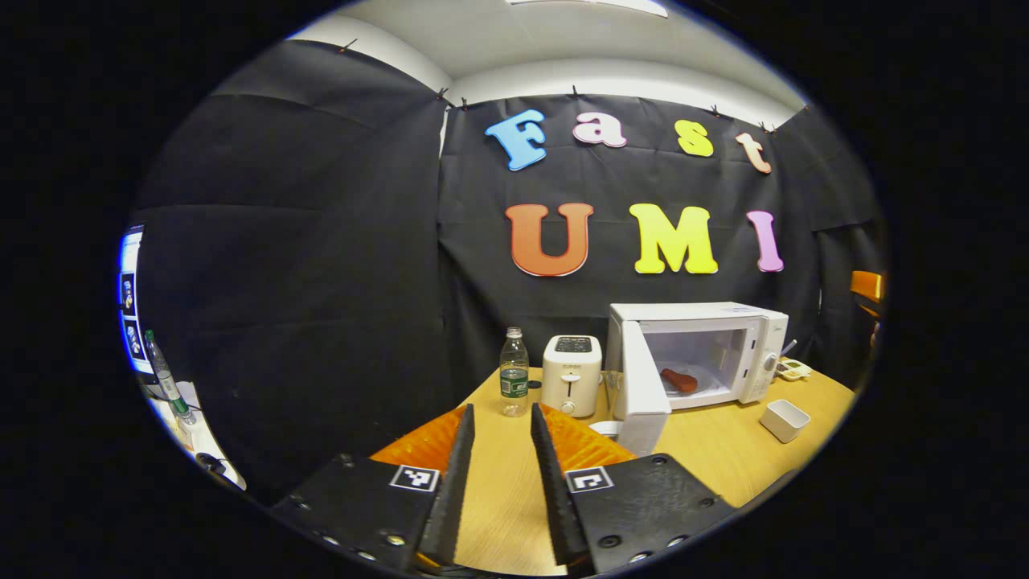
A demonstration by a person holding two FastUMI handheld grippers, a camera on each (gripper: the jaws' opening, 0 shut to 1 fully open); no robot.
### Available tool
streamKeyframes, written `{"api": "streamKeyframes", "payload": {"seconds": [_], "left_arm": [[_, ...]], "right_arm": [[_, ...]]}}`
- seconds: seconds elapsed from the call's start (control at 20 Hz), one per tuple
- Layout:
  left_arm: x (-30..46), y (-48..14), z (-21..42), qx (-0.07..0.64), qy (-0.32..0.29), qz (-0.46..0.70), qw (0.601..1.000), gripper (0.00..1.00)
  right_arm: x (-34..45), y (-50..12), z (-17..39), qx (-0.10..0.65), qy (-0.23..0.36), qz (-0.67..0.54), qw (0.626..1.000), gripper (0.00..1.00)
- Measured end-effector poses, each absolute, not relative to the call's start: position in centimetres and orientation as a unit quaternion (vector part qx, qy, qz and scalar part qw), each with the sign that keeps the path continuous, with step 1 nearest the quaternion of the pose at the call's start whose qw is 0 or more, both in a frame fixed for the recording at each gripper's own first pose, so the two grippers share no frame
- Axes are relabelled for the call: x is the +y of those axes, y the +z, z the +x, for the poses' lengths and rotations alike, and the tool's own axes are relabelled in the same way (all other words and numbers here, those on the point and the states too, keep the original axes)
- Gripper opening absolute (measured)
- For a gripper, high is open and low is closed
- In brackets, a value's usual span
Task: Open the microwave oven with the left hand, put the food in, and close the microwave oven.
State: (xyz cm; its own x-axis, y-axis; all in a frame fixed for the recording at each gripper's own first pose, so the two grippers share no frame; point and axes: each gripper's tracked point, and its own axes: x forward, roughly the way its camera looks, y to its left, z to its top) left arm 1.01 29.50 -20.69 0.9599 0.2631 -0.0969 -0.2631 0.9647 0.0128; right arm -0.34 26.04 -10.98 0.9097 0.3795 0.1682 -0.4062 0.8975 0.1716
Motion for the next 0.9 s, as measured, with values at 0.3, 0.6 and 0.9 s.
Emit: {"api": "streamKeyframes", "payload": {"seconds": [0.3, 0.6, 0.9], "left_arm": [[30.2, -24.0, 3.0, 0.077, 0.136, -0.018, 0.988, 0.02], [28.4, -26.6, 4.4, 0.1, 0.086, -0.049, 0.99, 0.0], [25.1, -27.4, 5.2, 0.104, 0.044, -0.031, 0.993, 0.0]], "right_arm": [[23.3, -10.8, -2.4, -0.055, 0.201, 0.094, 0.974, 0.98], [22.2, -10.8, -4.1, -0.053, 0.212, 0.081, 0.972, 0.87], [21.3, -10.0, -5.2, -0.053, 0.215, 0.1, 0.97, 0.87]]}}
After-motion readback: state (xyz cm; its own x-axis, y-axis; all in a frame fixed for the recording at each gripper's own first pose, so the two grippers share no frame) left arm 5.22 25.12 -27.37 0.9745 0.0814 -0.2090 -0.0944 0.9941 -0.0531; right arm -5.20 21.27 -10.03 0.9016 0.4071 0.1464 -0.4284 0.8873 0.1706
